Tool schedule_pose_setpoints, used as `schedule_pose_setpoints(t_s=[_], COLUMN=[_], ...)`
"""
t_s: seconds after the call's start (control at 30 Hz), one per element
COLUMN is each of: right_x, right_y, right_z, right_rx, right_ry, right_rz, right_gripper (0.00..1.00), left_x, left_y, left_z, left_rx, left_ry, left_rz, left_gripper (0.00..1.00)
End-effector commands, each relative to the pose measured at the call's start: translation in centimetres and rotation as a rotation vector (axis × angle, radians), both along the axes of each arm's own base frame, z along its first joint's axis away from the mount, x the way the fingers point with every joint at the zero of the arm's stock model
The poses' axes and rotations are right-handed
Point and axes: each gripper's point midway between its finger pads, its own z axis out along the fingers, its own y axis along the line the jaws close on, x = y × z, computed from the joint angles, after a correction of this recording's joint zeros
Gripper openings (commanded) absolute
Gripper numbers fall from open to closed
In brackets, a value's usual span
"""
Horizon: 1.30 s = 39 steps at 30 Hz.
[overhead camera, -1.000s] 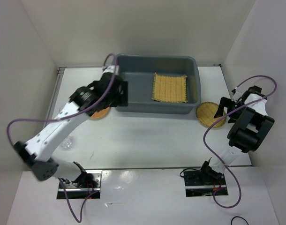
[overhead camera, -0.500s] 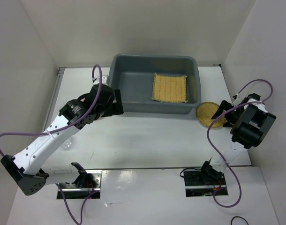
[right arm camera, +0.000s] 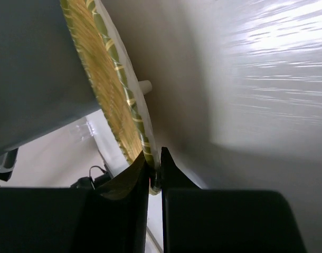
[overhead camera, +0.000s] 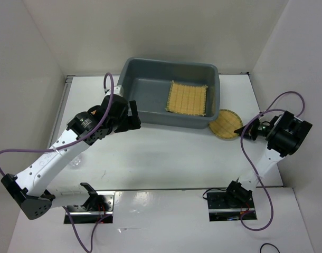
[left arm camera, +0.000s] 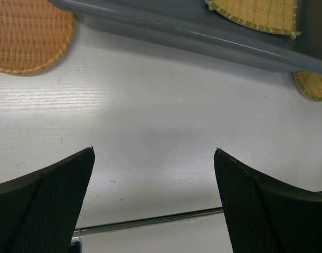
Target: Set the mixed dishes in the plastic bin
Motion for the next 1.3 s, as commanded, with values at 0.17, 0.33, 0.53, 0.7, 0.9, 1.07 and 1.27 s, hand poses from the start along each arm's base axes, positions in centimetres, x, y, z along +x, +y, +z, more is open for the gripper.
schedule_pose_setpoints(t_s=[0.17,0.33,0.53,0.7,0.9,1.07,1.27], right_x=[-2.3,-2.9,-2.6,-0.7,3.2,7.7,14.1], right_y=[-3.3,-4.5,-5.4,-2.8,8.7,16.4,19.9], right_z=[-0.7,6.5,18.0,29.6,38.5,36.4,23.8], right_rx=[-0.242,-0.394,-0.711,-0.877,-0.789,-0.585,-0.545], right_ry=[0.027,-0.092,-0.371,-0.676,-0.941,-0.923,-0.707], right_rz=[0.013,0.033,0.066,0.098,0.356,0.564,0.707], right_gripper=[0.0,0.0,0.0,0.0,0.0,0.0,0.0], left_x=[0.0,-0.1,-0.1,-0.2,-0.1,-0.6,-1.6], left_y=[-1.0,-0.9,-1.0,-0.8,-0.3,0.4,0.5], left_z=[0.3,0.0,-0.1,-0.4,0.0,-0.2,-0.1], left_rx=[-0.061,-0.061,-0.087,-0.079,-0.094,-0.103,-0.156], left_ry=[0.01,0.01,-0.012,-0.014,-0.042,-0.022,0.002], left_rz=[0.005,0.005,0.011,0.004,0.019,0.031,0.011], left_gripper=[1.0,1.0,1.0,1.0,1.0,1.0,1.0])
